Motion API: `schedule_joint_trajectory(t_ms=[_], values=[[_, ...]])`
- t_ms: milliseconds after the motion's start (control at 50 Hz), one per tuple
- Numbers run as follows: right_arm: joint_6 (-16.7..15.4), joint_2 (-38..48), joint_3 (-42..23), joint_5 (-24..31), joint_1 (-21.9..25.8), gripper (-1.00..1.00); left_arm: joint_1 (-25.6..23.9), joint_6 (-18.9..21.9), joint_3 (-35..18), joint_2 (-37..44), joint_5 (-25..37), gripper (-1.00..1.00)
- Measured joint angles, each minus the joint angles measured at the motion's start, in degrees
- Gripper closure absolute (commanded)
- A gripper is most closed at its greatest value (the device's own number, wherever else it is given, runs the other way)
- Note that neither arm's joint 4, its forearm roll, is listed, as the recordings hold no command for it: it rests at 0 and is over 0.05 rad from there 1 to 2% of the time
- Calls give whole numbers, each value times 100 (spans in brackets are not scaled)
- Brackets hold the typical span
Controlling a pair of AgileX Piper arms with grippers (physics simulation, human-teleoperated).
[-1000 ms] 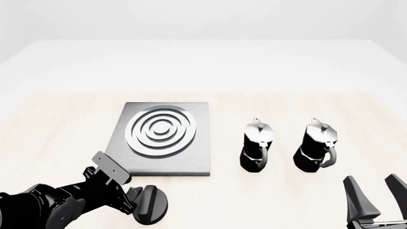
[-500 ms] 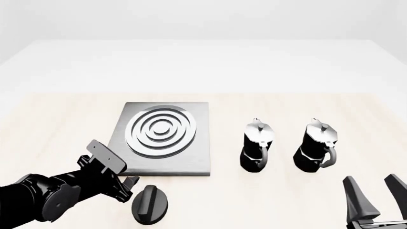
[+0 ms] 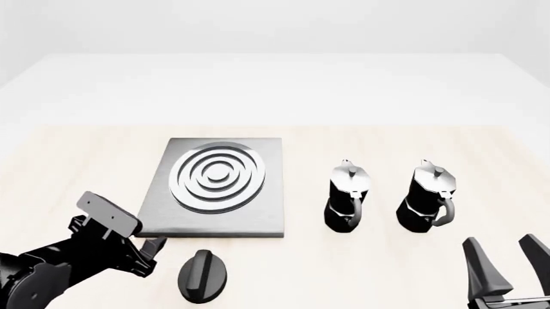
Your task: Turn off the stove.
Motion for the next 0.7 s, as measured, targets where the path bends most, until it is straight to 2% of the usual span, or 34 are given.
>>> schedule_joint_trajectory(t_ms=[220,700], values=[[-16,-59,-5,42,3,-100,63,-257,-68,-1170,697,-100],[-70,-92,-8,16,62,-100,26,-1275,-498,-3592,2105,-100]])
